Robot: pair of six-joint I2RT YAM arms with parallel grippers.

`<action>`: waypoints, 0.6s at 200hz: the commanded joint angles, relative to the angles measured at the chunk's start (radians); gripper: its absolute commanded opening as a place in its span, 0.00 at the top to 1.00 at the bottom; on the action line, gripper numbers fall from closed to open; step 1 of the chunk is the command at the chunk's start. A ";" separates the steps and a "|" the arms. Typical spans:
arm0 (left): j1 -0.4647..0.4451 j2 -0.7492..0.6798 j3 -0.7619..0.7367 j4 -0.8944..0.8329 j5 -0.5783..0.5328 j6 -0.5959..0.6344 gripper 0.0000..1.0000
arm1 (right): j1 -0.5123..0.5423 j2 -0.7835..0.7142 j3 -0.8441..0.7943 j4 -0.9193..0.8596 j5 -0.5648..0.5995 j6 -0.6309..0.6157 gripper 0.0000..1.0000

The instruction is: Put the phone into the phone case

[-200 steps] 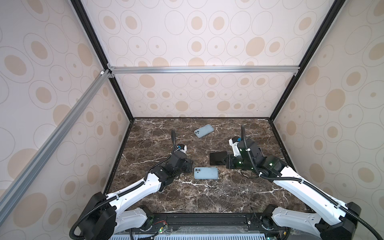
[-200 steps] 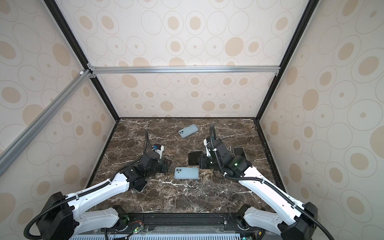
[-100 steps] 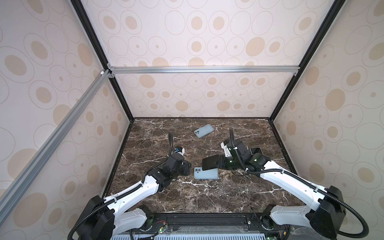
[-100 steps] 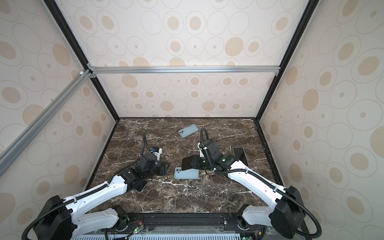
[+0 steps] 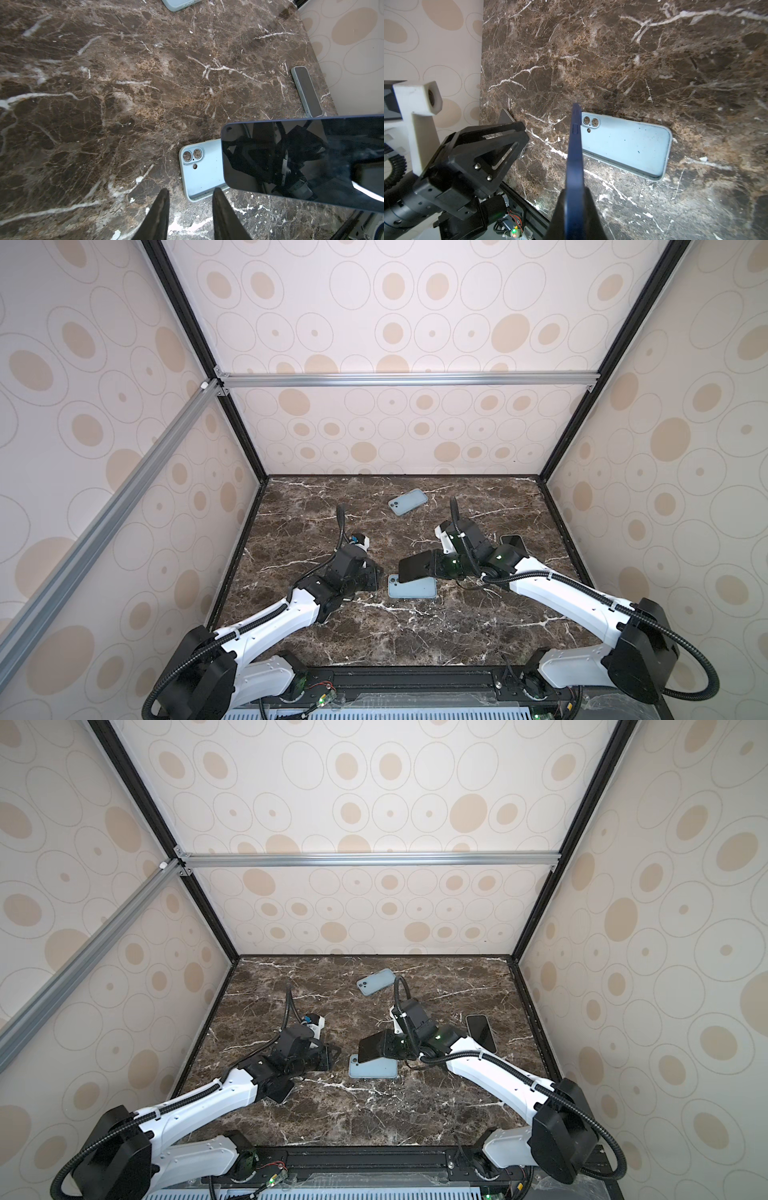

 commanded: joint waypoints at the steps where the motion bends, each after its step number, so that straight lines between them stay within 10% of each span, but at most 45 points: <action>1: 0.008 0.024 0.006 0.033 0.040 -0.026 0.65 | -0.003 -0.008 -0.012 0.050 -0.013 0.024 1.00; 120: 0.013 0.123 -0.033 0.143 0.139 -0.086 0.65 | -0.002 0.037 -0.054 0.101 -0.042 0.058 1.00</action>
